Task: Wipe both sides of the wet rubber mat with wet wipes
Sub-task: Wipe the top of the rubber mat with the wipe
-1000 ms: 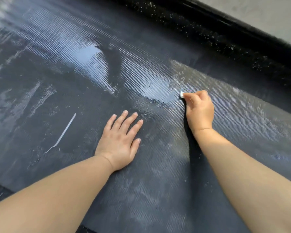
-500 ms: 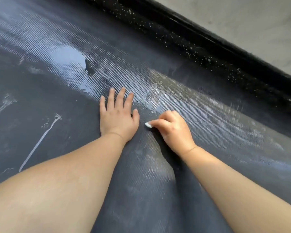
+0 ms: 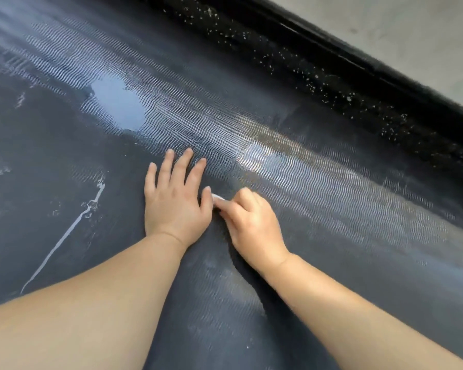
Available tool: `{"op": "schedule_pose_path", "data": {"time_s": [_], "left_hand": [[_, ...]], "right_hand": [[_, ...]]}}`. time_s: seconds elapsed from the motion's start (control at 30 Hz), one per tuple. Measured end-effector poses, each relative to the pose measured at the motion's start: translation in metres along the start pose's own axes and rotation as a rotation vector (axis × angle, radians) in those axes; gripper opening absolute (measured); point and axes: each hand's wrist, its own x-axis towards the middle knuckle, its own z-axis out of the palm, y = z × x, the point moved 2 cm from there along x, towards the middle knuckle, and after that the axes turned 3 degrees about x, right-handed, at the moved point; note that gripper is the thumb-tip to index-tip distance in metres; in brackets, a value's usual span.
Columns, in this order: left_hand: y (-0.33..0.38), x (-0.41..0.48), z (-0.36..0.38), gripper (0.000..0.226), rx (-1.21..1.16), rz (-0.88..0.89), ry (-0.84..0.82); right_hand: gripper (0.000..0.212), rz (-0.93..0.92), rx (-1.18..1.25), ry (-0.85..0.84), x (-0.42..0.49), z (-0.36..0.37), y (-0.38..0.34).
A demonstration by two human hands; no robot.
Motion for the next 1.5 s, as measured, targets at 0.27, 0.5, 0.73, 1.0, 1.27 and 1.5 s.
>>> {"op": "schedule_pose_path", "data": {"time_s": [0.27, 0.5, 0.73, 1.0, 1.27, 1.5], "left_hand": [[0.001, 0.000, -0.003, 0.057, 0.004, 0.006, 0.003], [0.002, 0.002, -0.004, 0.056, 0.001, 0.003, -0.001], [0.002, 0.002, -0.005, 0.055, 0.012, 0.001, -0.031], [0.001, 0.001, -0.002, 0.056, 0.037, 0.001, -0.062], [0.001, 0.002, -0.002, 0.056, 0.019, -0.001, -0.075], [0.001, 0.002, -0.004, 0.056, 0.006, -0.005, -0.079]], "right_hand": [[0.017, 0.222, -0.099, 0.144, 0.101, -0.046, 0.107], [0.024, 0.449, -0.208, 0.255, 0.118, -0.046, 0.123], [0.016, -0.096, -0.077, -0.055, 0.049, -0.022, 0.046], [0.025, 0.551, -0.208, 0.243, 0.169, -0.055, 0.155], [0.017, 0.175, -0.119, 0.082, 0.098, -0.008, 0.054], [0.013, -0.094, -0.202, -0.062, 0.128, -0.024, 0.077]]}}
